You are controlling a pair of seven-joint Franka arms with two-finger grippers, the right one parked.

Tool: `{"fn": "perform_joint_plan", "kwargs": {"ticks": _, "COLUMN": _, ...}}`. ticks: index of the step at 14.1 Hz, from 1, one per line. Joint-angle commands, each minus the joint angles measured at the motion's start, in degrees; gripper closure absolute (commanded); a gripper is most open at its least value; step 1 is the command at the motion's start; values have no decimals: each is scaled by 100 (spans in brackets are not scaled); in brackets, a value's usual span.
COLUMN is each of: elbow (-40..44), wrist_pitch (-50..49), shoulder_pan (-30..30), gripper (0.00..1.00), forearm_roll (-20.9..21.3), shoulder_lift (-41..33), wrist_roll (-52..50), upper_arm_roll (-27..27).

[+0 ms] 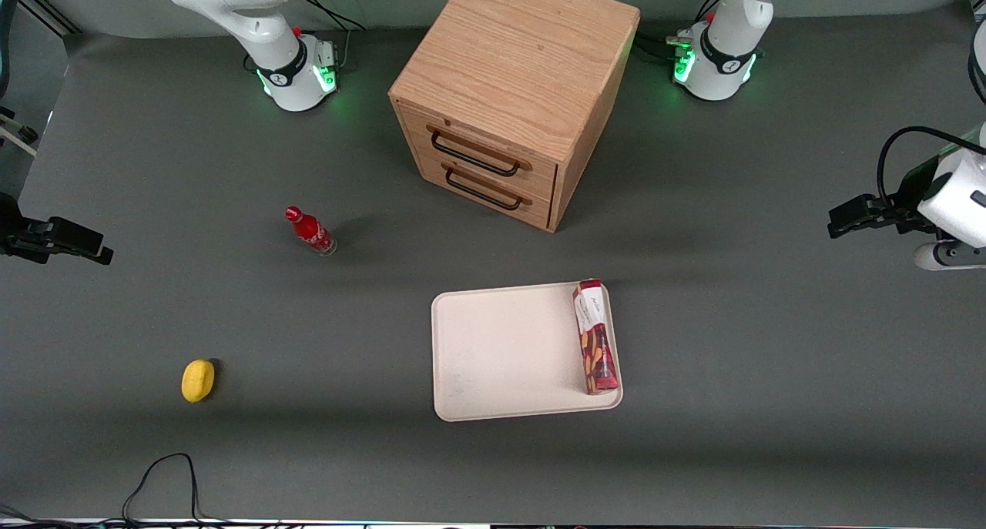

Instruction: Place red cookie box on tray

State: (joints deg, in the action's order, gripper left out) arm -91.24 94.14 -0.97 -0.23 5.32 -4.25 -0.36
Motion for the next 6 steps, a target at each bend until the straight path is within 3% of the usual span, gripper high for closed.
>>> {"fn": "perform_joint_plan", "kwargs": {"ticks": 1, "elbow": 19, "wrist_pitch": -115, "shoulder_pan": -8, "gripper": 0, "forearm_roll": 146, "shoulder_lift": -40, "wrist_roll": 222, "upper_arm_roll": -8}}
{"fn": "perform_joint_plan", "kwargs": {"ticks": 6, "elbow": 19, "wrist_pitch": -159, "shoulder_pan": 0, "gripper": 0, "forearm_roll": 261, "shoulder_lift": -40, "wrist_roll": 399, "upper_arm_roll": -17}}
